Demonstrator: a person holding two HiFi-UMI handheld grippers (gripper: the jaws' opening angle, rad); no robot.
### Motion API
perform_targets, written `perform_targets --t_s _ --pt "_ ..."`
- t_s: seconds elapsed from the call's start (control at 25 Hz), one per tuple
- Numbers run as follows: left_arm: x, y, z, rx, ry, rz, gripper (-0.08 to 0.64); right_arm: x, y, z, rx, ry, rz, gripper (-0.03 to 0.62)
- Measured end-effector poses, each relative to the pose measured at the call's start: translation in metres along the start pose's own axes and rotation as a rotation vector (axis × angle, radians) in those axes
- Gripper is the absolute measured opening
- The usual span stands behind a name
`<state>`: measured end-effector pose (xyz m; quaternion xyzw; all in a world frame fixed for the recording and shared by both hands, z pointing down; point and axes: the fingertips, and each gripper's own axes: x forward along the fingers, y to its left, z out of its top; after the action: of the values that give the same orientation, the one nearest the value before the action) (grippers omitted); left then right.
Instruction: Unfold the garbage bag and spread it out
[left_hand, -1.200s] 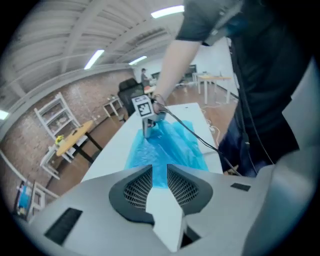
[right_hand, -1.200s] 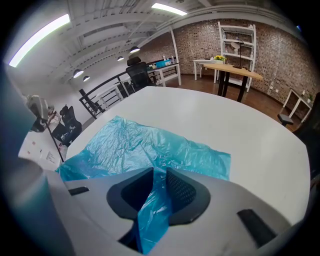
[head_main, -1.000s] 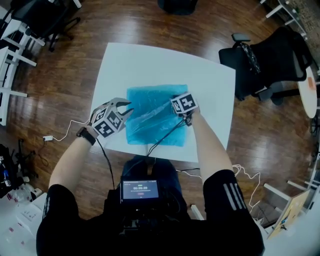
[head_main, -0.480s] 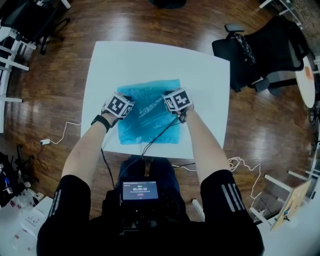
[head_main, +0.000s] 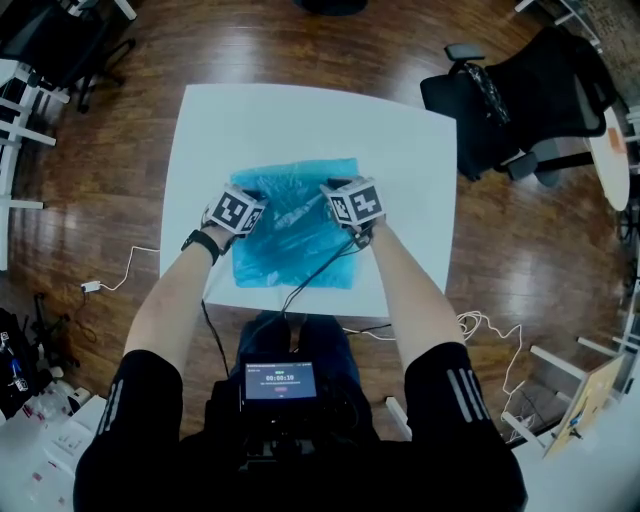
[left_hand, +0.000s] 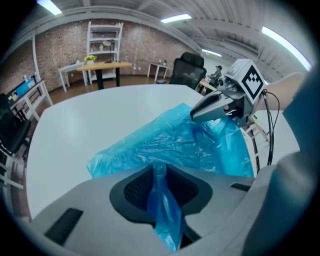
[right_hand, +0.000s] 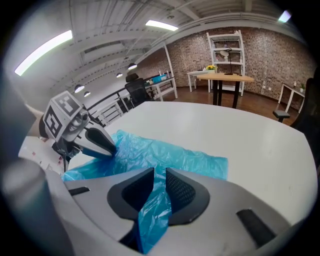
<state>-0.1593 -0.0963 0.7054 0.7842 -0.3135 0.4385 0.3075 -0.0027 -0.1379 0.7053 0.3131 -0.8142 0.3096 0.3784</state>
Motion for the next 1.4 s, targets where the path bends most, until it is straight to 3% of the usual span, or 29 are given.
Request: perform_targets --t_s 0.16,0.48,0.72,1.12,1.4 --pt "0.0 0.001 0.0 0.004 0.008 0.006 0.094 -0.02 0.023 0.008 -0.034 -0.024 0.057 0.103" --pt "0.001 -0.001 0.0 0.013 0.012 0.016 0.094 -0.06 0.054 -0.053 -0.126 0.094 0.09 0.103" --pt "0.001 0.0 -0.003 0.019 0.003 0.021 0.094 -0.085 0.09 -0.088 -0.209 0.124 0.093 0.104" --pt "0.001 -0.002 -0.002 0.03 0.006 0.036 0.094 -0.06 0.085 -0.14 -0.154 0.176 0.053 0.106" --pt "0.0 -0.002 -0.003 0.025 -0.002 0.039 0.094 -0.056 0.086 -0.138 -0.126 0.159 0.047 0.105"
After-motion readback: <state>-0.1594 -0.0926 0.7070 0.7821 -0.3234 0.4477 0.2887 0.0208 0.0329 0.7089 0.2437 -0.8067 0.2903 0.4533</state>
